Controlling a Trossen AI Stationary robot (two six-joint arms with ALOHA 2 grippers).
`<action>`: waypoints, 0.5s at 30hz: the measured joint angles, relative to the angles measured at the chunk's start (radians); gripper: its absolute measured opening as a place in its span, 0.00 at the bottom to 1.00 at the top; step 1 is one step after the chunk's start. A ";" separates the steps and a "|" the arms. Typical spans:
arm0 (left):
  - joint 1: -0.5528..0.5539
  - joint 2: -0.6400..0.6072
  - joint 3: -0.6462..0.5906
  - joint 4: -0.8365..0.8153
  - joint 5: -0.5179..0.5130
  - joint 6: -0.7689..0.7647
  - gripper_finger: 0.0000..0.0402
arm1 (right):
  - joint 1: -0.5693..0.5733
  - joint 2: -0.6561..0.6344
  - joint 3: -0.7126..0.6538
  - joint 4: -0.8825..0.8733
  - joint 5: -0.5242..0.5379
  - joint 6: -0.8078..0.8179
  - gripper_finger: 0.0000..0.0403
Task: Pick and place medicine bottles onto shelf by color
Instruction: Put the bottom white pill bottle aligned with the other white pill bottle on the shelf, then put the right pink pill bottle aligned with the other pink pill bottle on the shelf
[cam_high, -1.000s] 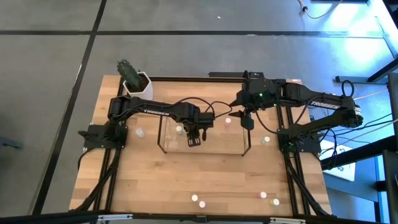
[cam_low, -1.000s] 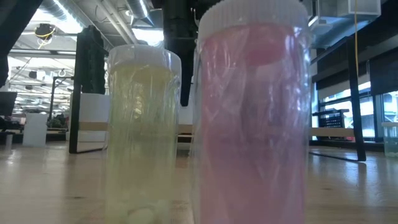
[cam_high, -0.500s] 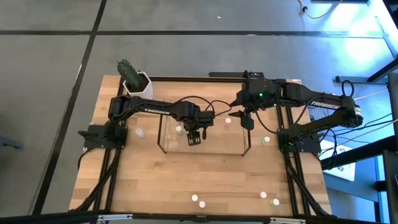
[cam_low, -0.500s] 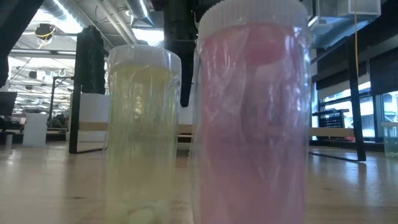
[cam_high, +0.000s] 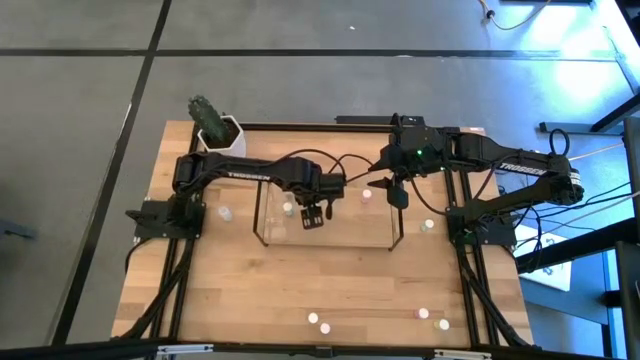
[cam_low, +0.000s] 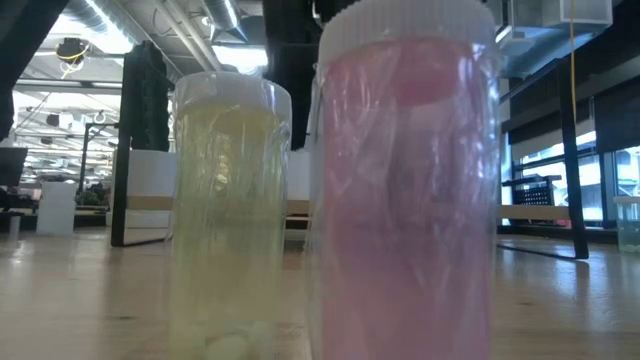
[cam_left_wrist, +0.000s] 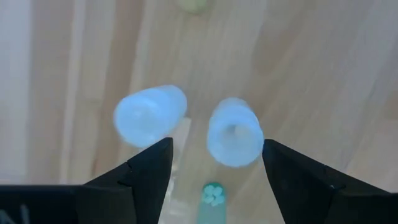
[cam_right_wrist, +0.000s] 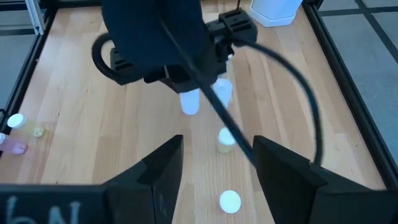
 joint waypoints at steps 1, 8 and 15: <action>0.000 -0.001 0.014 -0.010 -0.007 0.000 0.60 | 0.000 0.000 0.000 0.000 0.000 0.000 0.48; 0.000 -0.002 0.114 -0.113 -0.042 -0.030 0.60 | 0.000 0.000 0.000 0.000 0.000 -0.002 0.48; -0.019 -0.002 0.201 -0.215 -0.073 -0.056 0.60 | 0.000 0.000 0.000 0.000 0.000 0.000 0.48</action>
